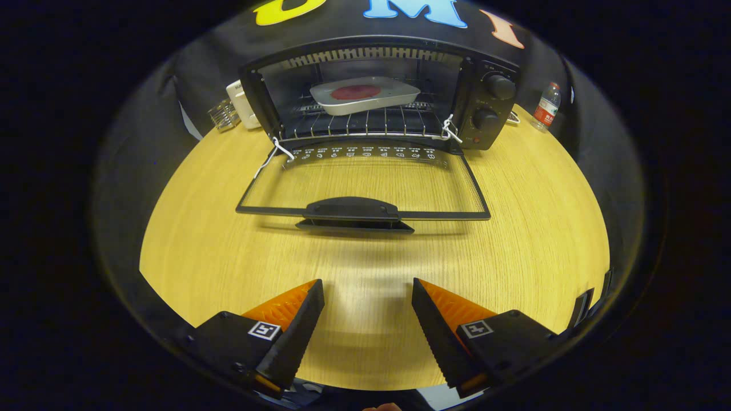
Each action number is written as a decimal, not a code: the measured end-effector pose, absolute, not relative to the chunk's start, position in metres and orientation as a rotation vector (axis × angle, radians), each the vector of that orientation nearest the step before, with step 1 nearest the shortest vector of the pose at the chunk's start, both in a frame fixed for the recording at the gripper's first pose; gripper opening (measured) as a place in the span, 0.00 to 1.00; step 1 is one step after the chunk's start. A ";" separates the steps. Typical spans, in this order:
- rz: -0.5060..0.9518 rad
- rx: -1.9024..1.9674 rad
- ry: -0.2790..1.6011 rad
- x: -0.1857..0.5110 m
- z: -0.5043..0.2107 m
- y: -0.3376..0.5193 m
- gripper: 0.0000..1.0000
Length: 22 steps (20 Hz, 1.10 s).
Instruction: Open the toaster oven, put the food inside, and close the toaster oven door.
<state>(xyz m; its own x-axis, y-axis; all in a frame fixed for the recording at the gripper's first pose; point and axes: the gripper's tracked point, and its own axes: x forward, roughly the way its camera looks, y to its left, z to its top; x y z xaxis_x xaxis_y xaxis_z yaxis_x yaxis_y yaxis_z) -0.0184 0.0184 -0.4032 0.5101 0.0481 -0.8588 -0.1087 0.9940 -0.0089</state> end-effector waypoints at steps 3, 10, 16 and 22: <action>0.037 -0.056 1.006 -0.011 -0.402 0.003 0.98; -0.017 -0.082 0.971 0.006 -0.404 -0.006 0.99; -0.046 -0.055 0.965 0.030 -0.409 0.007 0.99; -0.026 -0.157 0.916 0.039 -0.399 0.010 0.98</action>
